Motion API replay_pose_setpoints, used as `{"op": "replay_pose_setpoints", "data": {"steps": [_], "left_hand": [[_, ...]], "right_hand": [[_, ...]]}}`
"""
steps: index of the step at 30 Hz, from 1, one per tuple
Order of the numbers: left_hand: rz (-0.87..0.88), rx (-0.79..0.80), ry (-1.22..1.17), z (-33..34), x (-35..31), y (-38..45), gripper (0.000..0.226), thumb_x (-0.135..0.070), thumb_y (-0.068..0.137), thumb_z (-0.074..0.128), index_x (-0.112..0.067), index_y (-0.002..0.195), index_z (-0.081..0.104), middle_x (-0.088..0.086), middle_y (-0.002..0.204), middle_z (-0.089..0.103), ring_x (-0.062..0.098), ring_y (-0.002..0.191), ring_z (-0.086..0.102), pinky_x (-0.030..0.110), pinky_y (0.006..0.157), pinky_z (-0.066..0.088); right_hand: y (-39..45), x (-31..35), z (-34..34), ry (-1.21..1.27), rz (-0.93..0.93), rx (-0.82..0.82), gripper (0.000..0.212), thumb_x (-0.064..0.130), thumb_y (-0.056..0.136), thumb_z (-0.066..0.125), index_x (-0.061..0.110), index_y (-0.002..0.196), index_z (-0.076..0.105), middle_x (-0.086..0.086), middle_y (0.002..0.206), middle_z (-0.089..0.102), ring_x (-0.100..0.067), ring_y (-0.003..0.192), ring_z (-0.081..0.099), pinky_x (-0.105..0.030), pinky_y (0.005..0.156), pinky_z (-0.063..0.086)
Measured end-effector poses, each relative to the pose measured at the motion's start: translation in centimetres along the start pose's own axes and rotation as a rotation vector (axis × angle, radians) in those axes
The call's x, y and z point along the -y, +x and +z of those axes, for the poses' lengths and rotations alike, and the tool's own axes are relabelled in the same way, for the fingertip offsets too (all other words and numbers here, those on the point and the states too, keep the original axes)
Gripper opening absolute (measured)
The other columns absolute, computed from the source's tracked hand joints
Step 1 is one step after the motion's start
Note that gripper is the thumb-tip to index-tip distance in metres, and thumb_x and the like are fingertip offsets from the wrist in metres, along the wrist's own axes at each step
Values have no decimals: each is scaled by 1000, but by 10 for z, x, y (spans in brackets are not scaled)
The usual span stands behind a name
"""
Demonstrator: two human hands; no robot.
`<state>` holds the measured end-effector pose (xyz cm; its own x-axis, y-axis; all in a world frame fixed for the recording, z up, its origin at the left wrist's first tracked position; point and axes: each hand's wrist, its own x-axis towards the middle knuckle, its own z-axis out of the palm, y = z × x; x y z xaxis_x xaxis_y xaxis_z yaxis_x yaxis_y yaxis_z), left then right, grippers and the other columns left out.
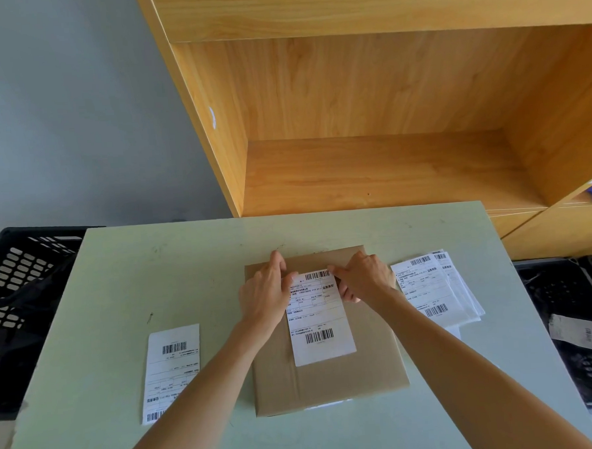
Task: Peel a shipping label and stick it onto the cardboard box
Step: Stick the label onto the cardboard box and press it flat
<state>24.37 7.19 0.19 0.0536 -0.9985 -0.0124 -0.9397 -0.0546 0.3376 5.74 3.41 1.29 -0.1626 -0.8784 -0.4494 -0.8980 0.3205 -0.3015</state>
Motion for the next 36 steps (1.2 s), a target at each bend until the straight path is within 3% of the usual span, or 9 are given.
{"op": "replay_pose_setpoints", "data": {"steps": [4,6,9,12,14,18,22,30,36], "left_hand": [[32,-56,-54,1,4,-2,11,-28,99,52,-18,101,46,-9,68,56,22,60,61,24,43,30],[45,-124,-111,1,7,-3,9,-17,97,56,-17,103,50,-6,84,63,19,67,63,21,42,27],[54,-236,-133,1,10,-10,17,-12,93,59,-19,108,54,-2,99,58,21,81,60,28,53,41],[66,-287,-87,7,6,-21,25,-21,92,60,-20,117,56,0,112,58,23,102,57,35,80,44],[69,-238,-86,15,3,-28,37,-32,94,54,-20,129,51,1,129,53,23,118,52,37,96,41],[28,-147,-104,29,-4,-41,64,-47,99,44,-15,151,27,5,153,37,26,139,36,45,116,30],[22,-141,-97,33,-8,-47,69,-53,100,36,-16,155,18,4,157,33,24,148,26,46,121,21],[33,-194,-139,38,-3,-48,63,-41,102,44,-15,155,21,4,156,38,22,147,29,43,121,22],[47,-242,-180,41,0,-47,58,-28,103,47,-12,154,25,4,154,40,21,147,30,38,121,21]], "right_hand": [[-2,-6,1,48,-24,-47,50,55,91,52,11,76,71,-1,64,72,-20,61,71,-34,65,61],[-10,-7,-2,52,-49,-126,46,47,94,49,13,70,69,-1,64,71,-20,60,68,-32,61,59],[-23,-7,2,55,-185,-314,34,43,93,50,16,73,55,-3,77,68,-24,68,57,-30,55,45],[-32,-5,16,46,-348,-409,24,43,89,56,23,102,53,2,106,59,-21,98,52,-34,74,42],[-35,-6,29,8,-368,-403,45,51,87,55,25,123,48,1,127,51,-22,120,46,-38,94,40],[-41,-8,45,10,-347,-373,73,63,88,46,19,145,33,-3,154,32,-24,147,22,-43,117,23],[-43,-9,52,34,-326,-347,83,63,88,48,18,152,23,-3,162,19,-23,152,8,-41,123,8],[-42,-14,55,56,-349,-397,81,63,89,43,15,152,26,-2,161,25,-22,151,13,-40,123,14],[-41,-19,55,119,-393,-396,67,47,97,47,15,152,27,-1,161,26,-22,151,13,-39,122,13]]}}
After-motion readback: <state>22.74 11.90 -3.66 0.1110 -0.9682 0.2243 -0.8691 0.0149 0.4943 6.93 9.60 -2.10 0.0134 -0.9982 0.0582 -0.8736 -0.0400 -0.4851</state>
